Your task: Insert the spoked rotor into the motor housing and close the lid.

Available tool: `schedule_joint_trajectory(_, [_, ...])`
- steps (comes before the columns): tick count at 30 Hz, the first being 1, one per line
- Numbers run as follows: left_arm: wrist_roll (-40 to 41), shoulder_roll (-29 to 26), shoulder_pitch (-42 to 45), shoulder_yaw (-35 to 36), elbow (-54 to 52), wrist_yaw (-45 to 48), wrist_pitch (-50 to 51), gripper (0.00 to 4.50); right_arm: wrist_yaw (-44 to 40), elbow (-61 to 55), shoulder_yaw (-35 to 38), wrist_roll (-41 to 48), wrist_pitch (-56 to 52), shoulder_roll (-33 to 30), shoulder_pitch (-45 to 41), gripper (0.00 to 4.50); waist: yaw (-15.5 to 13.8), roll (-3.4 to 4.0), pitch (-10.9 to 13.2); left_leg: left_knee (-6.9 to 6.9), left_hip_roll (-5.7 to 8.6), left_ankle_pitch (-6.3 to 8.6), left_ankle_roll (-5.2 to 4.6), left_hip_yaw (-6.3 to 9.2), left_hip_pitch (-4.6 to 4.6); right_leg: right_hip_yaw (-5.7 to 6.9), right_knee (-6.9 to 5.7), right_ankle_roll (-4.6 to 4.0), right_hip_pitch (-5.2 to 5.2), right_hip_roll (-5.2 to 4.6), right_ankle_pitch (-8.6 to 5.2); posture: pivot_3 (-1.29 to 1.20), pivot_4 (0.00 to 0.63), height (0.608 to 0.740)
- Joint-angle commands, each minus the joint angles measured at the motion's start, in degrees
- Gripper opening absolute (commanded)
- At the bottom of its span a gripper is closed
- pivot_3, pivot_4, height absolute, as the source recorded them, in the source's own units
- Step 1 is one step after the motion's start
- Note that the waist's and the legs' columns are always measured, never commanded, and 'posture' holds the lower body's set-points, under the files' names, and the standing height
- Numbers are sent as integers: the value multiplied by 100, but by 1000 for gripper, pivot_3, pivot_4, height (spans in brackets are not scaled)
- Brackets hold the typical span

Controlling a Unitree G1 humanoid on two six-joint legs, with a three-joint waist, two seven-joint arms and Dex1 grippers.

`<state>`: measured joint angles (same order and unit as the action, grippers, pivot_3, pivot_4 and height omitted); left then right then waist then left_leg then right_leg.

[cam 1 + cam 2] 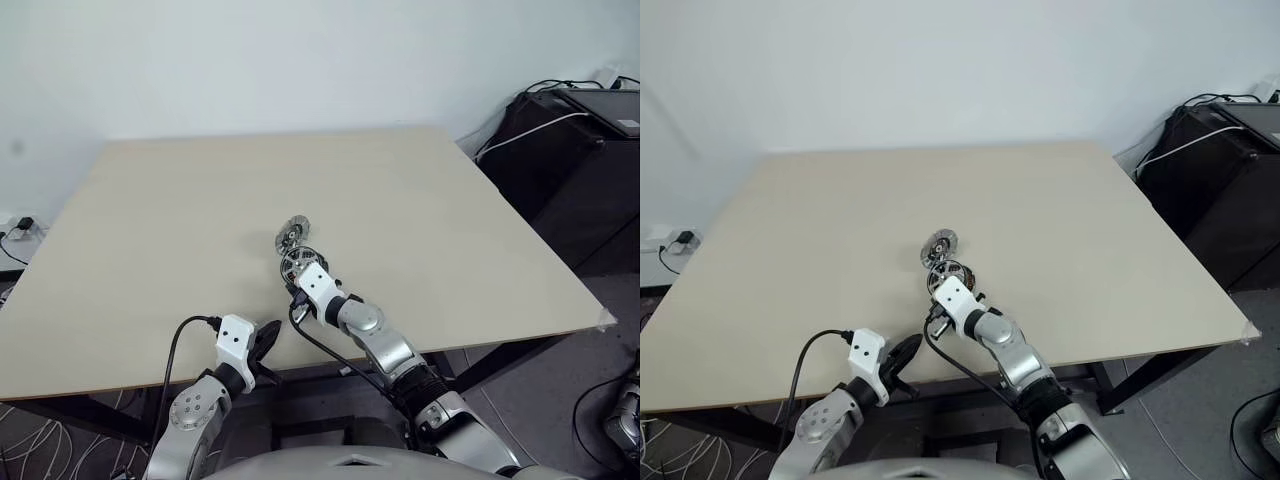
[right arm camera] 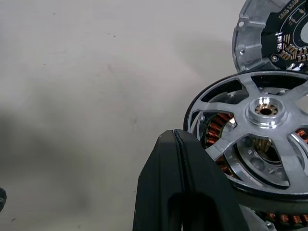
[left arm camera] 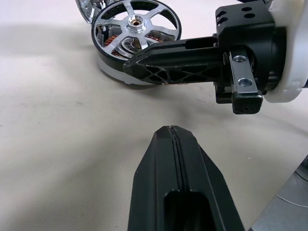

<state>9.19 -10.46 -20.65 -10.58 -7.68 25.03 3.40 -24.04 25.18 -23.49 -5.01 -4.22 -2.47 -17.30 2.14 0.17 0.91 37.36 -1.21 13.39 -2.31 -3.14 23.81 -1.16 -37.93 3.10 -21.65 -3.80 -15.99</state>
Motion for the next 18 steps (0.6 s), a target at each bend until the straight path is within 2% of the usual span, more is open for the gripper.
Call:
schedule_joint_trajectory(1, [46,21,79,21,-163,4,-80,0,38,-88,148,-11,147,58,-178,27,-1,0,0,0,0,0,0,0,0,0,0,0,0,0,0,0,0,740])
schedule_joint_trajectory(18, [39,24,143,-15,-109,32,-70,0,131,-184,359,-29,231,29,-254,27,-3,1,1,-4,1,0,0,0,1,0,1,-1,-2,-6,0,0,0,740])
